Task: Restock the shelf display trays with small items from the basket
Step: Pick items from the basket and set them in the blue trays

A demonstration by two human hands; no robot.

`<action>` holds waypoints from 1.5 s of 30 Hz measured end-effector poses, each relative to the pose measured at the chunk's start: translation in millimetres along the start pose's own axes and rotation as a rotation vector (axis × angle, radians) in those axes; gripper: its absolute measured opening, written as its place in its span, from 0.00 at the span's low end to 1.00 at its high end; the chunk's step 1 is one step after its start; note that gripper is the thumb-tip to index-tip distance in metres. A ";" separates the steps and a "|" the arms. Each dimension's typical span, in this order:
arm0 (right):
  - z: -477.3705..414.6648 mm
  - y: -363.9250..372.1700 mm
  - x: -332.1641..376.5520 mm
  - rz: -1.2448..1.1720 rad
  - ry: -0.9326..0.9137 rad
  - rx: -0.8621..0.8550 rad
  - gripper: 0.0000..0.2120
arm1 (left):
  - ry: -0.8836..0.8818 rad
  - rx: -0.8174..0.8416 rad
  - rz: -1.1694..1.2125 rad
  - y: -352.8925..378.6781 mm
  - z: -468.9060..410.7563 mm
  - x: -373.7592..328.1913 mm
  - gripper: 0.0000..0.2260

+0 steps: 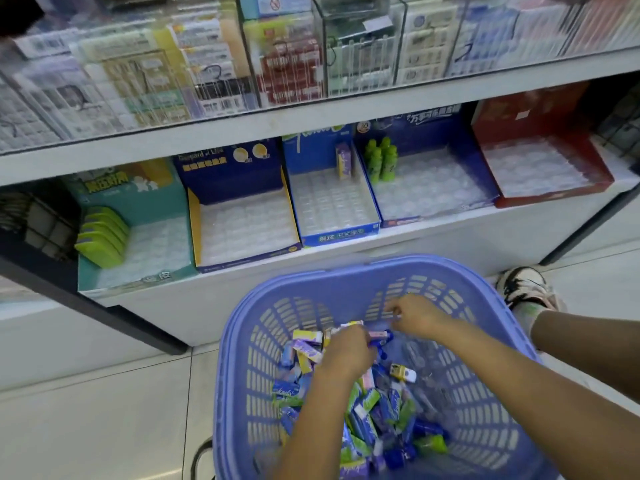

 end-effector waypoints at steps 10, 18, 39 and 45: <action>-38.5 83.7 -13.0 -0.120 0.010 0.013 0.14 | -0.163 -0.006 -0.018 58.7 -15.2 48.5 0.23; -42.5 95.5 -25.9 -0.384 0.127 0.133 0.13 | -0.247 -0.070 0.229 60.9 -28.1 65.9 0.15; 58.4 -134.6 38.2 -1.196 -0.311 -0.102 0.04 | 0.122 0.109 1.423 -110.2 12.8 -16.5 0.06; 66.2 -193.3 31.9 -1.089 -0.309 -0.556 0.05 | 0.272 -0.091 1.588 -163.5 29.8 -28.4 0.09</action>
Point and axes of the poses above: each hand's wrist, its own z-axis away from the middle knuckle, its own y-axis out of the palm, x = y × z, the point moved 10 cm from there along -z, towards the middle knuckle, and after that the axes turned 2 degrees about z, right-handed, at the moved point
